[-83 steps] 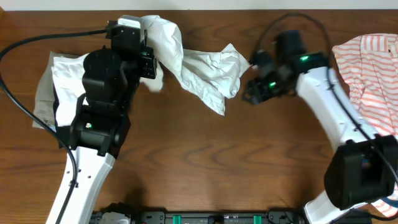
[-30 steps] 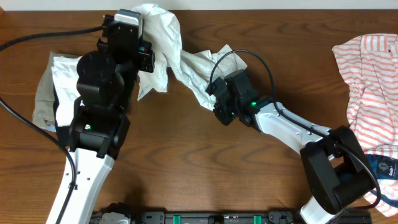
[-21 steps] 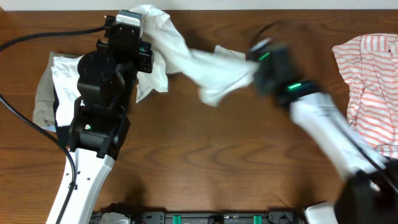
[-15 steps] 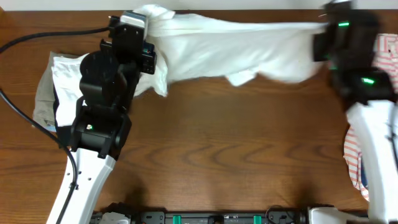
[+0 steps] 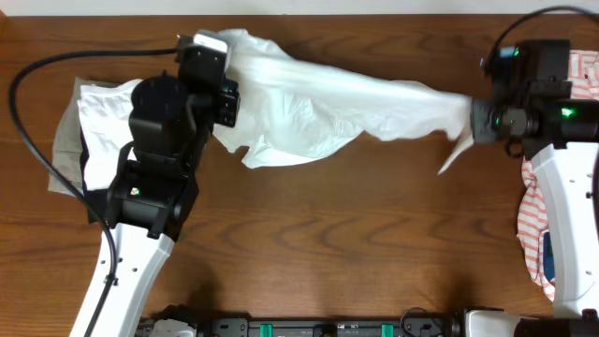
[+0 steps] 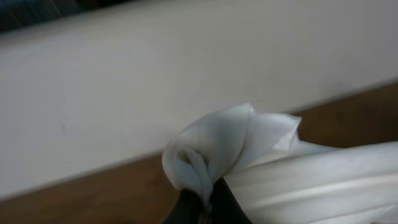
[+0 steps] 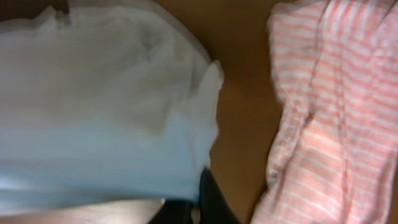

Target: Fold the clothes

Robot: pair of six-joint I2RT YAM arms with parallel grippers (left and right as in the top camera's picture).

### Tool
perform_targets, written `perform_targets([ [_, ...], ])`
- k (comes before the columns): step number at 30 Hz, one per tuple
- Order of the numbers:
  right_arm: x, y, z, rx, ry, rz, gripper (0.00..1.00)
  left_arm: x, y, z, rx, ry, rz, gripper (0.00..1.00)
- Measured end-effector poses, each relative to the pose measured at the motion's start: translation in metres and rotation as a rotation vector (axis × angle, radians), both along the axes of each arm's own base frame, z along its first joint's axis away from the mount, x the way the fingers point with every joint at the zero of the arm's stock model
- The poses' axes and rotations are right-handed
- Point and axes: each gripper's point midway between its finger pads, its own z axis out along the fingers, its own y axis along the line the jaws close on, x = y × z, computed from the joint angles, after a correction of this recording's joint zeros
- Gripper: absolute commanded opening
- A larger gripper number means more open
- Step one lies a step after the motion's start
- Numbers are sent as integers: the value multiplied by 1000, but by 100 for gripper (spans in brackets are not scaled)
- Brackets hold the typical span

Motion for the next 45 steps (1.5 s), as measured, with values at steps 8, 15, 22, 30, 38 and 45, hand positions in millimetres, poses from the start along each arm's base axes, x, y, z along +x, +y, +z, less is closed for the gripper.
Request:
perform_targets([
  [8, -36, -9, -18, -19, 167, -33, 6, -9, 13, -34, 50, 138, 44, 6],
  [15, -24, -20, -12, -63, 109, -65, 7, 0, 49, -18, 82, 69, 228, 6],
  [22, -23, 3, -17, 54, 122, 6, 6, -6, 61, -33, 118, 130, 276, 6],
  [30, -53, 83, -79, 187, 300, 273, 9, -8, 61, -38, 125, 151, 275, 6],
  [38, -105, 148, -146, 114, 460, 539, 10, -8, 61, -38, 125, 151, 276, 6],
  [45, -134, 170, -177, -32, 550, 688, 23, -8, 61, -38, 122, 151, 277, 6],
])
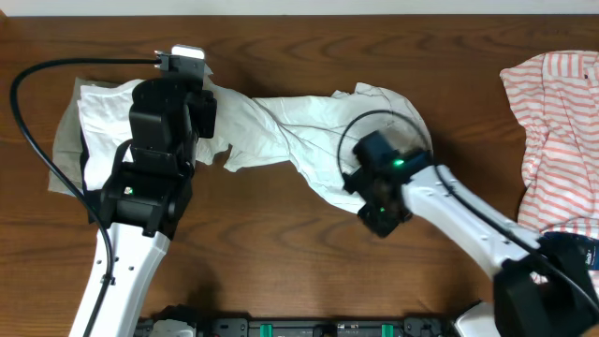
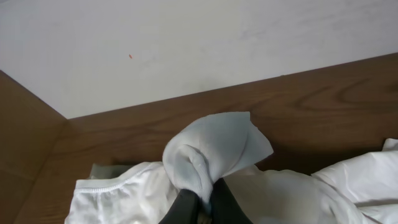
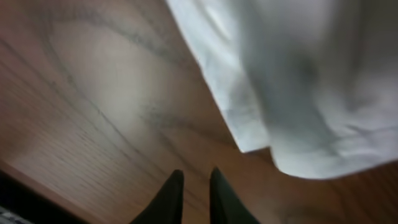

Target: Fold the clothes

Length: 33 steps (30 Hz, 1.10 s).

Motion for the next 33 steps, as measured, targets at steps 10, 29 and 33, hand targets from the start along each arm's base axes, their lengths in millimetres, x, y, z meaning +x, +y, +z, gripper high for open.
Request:
perform_targets([
  [10, 8, -8, -44, -138, 25, 25, 44, 0, 0, 0, 0, 0, 0, 6],
  [29, 41, -7, -45, -174, -105, 26, 52, 0, -3, 0, -7, 1, -14, 6],
  [33, 44, -9, -44, -188, -118, 22, 56, 0, -3, 0, -7, 1, -14, 6],
])
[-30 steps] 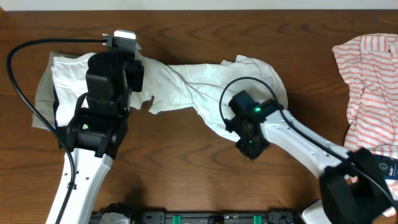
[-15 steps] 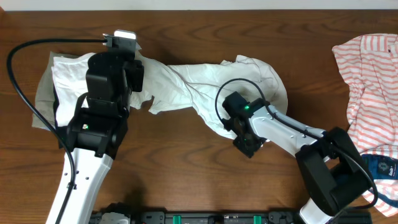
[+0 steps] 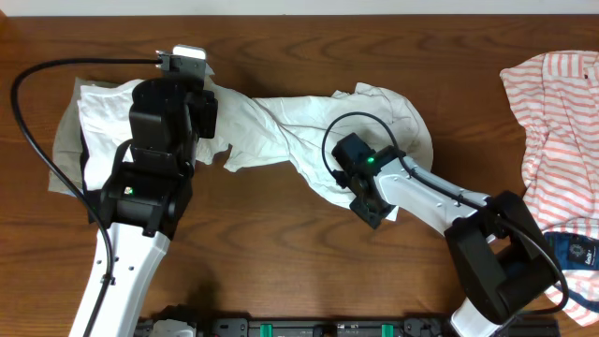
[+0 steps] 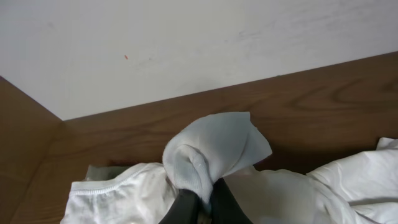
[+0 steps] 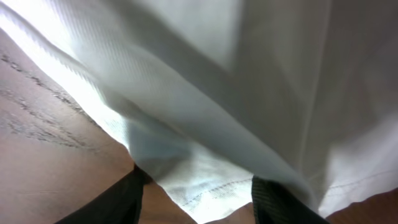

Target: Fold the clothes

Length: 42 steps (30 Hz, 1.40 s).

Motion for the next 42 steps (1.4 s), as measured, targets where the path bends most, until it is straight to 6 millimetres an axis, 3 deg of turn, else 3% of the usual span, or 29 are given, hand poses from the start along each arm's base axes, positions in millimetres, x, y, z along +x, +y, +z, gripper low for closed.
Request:
perform_targets([
  [9, 0, -1, -2, 54, 32, -43, 58, 0, 0, 0, 0, 0, 0, 6],
  [11, -1, -1, -2, 62, 37, -46, 55, 0, 0, 0, 0, 0, 0, 6],
  [13, -3, 0, -3, 78, 48, -52, 45, 0, 0, 0, 0, 0, 0, 6],
  [16, -10, 5, -6, 120, 80, -61, 17, 0, 0, 0, 0, 0, 0, 6],
  [20, -11, 3, -7, 119, 70, -71, 2, 0, 0, 0, 0, 0, 0, 6],
  [34, -7, 8, 1, 155, 58, -187, 1, 1, 0, 3, -3, -13, -1, 6],
  [36, 1, 13, 11, 186, 41, -199, 1, 2, -2, 5, -8, -22, -7, 6],
  [38, 26, 19, 39, 246, -36, -225, 1, 1, -5, 9, -19, -35, -26, 6],
  [39, 42, 20, 59, 280, -97, -245, 1, 0, -7, 12, -24, -43, -35, 6],
  [42, 98, 9, 148, 394, -364, -312, 1, -7, -13, 24, -39, -77, -65, 6],
])
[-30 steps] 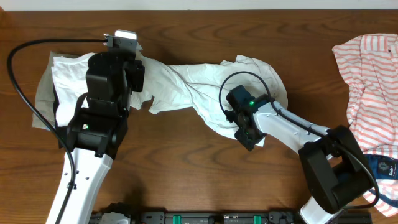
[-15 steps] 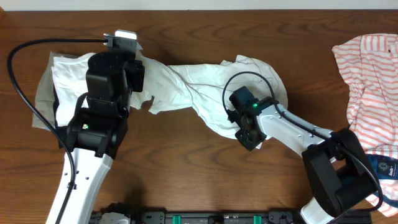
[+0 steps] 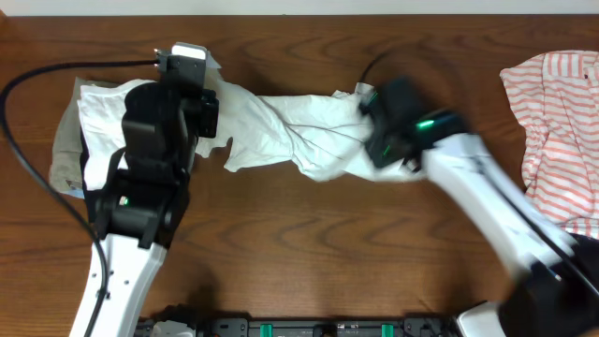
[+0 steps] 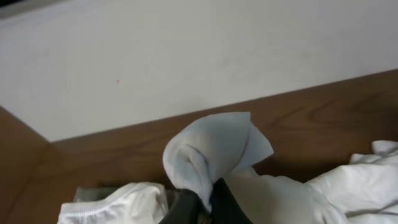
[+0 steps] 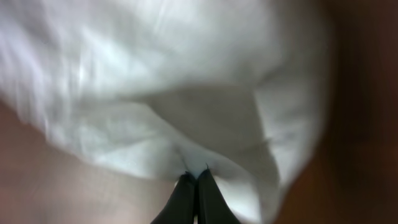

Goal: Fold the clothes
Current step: 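Lift the shirt with both grippers and swing it flat across the table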

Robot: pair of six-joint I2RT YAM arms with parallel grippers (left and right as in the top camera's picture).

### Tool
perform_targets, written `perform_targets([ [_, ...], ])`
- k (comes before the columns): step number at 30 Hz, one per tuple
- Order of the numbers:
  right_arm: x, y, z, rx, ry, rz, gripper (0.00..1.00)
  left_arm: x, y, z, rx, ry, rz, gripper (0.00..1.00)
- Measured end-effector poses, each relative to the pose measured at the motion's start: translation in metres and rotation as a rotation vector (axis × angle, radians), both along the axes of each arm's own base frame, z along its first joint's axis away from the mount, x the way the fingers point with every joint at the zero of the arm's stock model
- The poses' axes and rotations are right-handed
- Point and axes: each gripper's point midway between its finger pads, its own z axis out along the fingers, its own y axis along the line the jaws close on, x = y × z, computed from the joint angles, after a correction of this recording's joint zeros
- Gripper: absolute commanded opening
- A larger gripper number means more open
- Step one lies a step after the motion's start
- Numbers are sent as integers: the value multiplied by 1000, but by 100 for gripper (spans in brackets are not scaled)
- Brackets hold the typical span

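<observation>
A white garment (image 3: 290,131) lies bunched across the back of the table, from the left arm to the right arm. My left gripper (image 4: 203,198) is shut on a corner of that white cloth (image 4: 211,152), near the table's far left edge. My right gripper (image 5: 196,179) is shut on a fold of the white garment (image 5: 186,118) at its right end; in the overhead view that gripper (image 3: 379,150) sits on the cloth's right part. A second white piece over grey cloth (image 3: 89,122) lies under the left arm.
A pink-and-white striped shirt (image 3: 557,122) lies at the right edge of the table. The left arm's black cable (image 3: 56,75) loops over the far left. A white wall (image 4: 186,56) stands behind the table's back edge.
My right gripper was open round the garment's lower hem near the table's middle. Now it is shut on the cloth, farther back and right, and the lower flap is drawn up. The left grip holds.
First both grippers held the white garment stretched and lifted between them. Then the cloth lay on the table, the right gripper empty beside its lower edge. Then that gripper stood open round the hem, and now it grips the cloth's right end.
</observation>
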Motion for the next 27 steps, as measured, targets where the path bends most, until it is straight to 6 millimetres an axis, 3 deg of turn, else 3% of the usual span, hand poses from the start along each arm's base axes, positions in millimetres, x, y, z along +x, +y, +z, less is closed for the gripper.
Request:
perform_targets([
  [3, 28, -30, 91, 49, -232, -107, 1, -10, -5, 14, -12, -38, -24, 6],
  [6, 29, -61, 149, 59, -347, -188, 1, -20, -9, 28, -24, -78, -44, 6],
  [8, 24, -79, 172, 44, -382, -233, 1, -29, -10, 39, -33, -109, -54, 6],
  [15, 12, -115, 219, -28, -468, -339, 1, -77, 1, 92, -75, -281, -63, 6],
  [20, -12, -142, 281, -28, -632, -428, 1, -120, 13, 137, -116, -452, -63, 6],
  [24, -31, -163, 307, -31, -705, -490, 1, -125, 14, 144, -123, -482, -63, 6],
  [27, -31, -173, 300, -55, -671, -517, 1, -112, 11, 134, -113, -442, -63, 6],
])
